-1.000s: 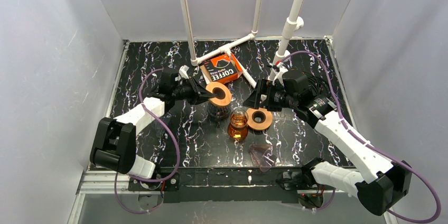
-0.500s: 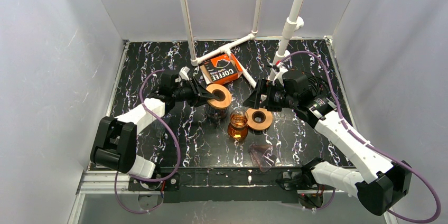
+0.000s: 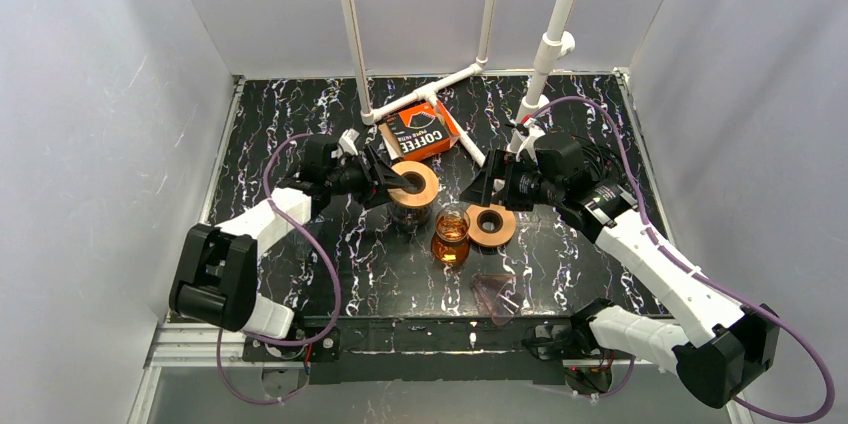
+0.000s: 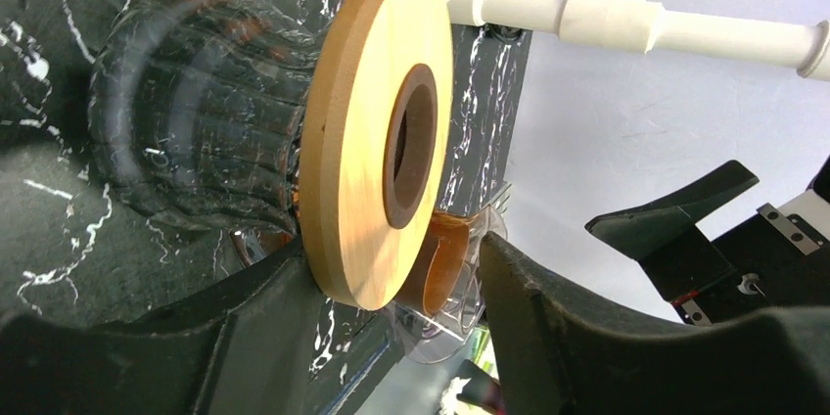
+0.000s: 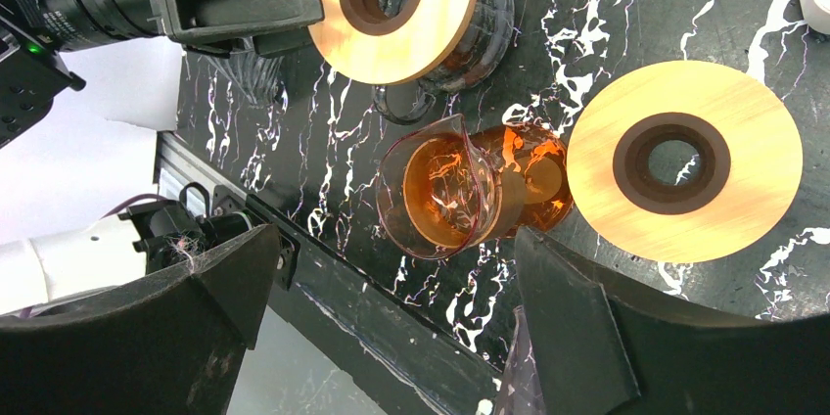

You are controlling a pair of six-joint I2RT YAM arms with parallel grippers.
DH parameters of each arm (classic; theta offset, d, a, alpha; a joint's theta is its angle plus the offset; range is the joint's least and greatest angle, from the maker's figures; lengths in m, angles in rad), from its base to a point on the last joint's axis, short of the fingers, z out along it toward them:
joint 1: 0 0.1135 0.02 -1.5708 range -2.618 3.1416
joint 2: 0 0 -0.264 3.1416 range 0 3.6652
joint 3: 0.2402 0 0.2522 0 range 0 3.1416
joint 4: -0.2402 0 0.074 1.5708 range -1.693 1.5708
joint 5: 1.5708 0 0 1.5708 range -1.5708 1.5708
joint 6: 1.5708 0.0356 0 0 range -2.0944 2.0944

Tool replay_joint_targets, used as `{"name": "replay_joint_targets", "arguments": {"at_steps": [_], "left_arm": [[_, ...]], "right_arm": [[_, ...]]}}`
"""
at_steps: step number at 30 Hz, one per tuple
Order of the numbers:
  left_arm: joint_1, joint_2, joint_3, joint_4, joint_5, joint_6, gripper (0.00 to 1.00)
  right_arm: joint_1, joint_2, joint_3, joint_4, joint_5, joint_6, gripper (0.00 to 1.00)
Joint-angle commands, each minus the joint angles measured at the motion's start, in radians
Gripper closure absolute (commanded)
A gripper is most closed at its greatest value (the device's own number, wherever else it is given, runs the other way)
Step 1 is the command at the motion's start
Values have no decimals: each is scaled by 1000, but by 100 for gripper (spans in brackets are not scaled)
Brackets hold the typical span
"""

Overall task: Place the coffee filter in the dripper
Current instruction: Place the dripper holder onto the coffee server.

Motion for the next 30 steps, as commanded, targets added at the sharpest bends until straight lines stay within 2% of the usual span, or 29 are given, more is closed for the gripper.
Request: {"name": "replay_joint_targets", "arguments": {"at_steps": [1, 6, 19, 25, 30], "left_arm": [[2, -70, 42, -177, -53, 94, 41], [1, -106, 100, -326, -99, 179, 38], [1, -167, 200, -544, -200, 313, 36], [1, -251, 291, -754, -393, 434, 32], [1, -364, 316, -890, -593, 483, 23]], "right_arm": [[-1, -20, 6, 41, -4, -12, 2], [-2, -20, 4, 41, -3, -12, 2], [-1, -20, 6, 41, -4, -10, 2], [-2, -18, 9, 41, -3, -13, 2], [-1, -9, 9, 41, -3, -21, 2]]}}
